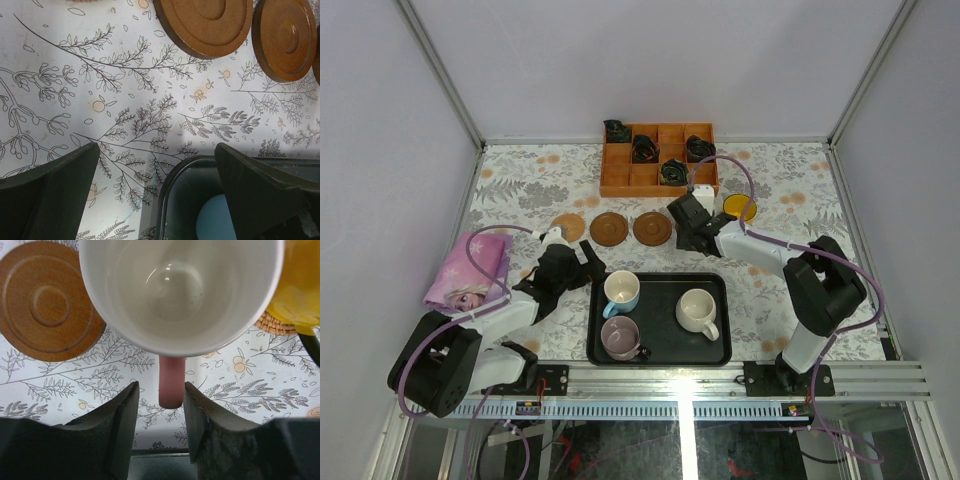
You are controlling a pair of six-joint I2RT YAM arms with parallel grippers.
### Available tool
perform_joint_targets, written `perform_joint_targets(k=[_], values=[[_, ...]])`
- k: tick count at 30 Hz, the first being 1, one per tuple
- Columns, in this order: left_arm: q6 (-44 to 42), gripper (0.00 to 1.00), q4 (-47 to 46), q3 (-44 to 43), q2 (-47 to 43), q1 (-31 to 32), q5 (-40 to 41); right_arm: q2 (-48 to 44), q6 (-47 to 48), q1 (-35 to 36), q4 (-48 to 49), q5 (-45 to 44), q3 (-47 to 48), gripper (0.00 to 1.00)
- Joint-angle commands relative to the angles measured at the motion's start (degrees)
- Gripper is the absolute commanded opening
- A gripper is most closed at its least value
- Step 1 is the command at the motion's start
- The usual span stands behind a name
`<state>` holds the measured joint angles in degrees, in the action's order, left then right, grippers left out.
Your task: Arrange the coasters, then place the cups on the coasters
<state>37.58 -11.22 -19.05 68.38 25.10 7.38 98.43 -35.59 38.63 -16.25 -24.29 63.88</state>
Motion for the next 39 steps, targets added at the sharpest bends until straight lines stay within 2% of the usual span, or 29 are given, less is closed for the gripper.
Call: perform_joint_targets(k=[1, 4, 11, 14, 16, 21, 26, 34, 39], values=[[-0.75, 1.0, -2.58, -1.15, 0.62, 0.23, -0.58, 0.38, -0.71, 0.83, -1.33, 0.25, 0.98, 0.51], [-0.76, 1.0, -2.58, -1.12, 0.71, 0.24, -0.53, 0.2, -0.73, 0.83, -1.59, -0.2, 1.03, 0.55], [-1.34, 1.0, -2.36, -1.69, 1.47, 0.24, 0.84, -2.39, 0.05, 0.91, -4.77, -0.56, 2.33, 0.75], [-1.62, 1.0, -2.18, -1.84, 1.18, 0.22, 1.76, -7.4, 2.16, 1.0, -6.77, -0.9, 2.62, 0.87], [-1.94, 1.0, -2.22, -2.03, 1.05, 0.23, 1.93, -11.7, 4.67, 1.0, -7.29, -0.7, 2.12, 1.0], [-3.79, 1.0, -3.32, -2.77, 1.59, 0.26, 2.24, -23.1, 11.23, 1.0, -6.82, -4.26, -1.7, 0.99], [-3.83, 1.0, -5.44, -3.25, 4.69, 0.21, 2.85, -30.17, 15.42, 1.01, -9.69, -9.99, -5.07, 0.99], [-4.62, 1.0, -7.15, -6.92, 13.42, 0.21, 2.44, -31.99, 18.37, 1.01, -13.04, -5.53, -7.67, 0.99], [-4.62, 1.0, -9.92, -7.43, 15.6, 0.21, -0.31, -32.09, 18.43, 1.01, -13.7, 2.37, -9.74, 0.97]])
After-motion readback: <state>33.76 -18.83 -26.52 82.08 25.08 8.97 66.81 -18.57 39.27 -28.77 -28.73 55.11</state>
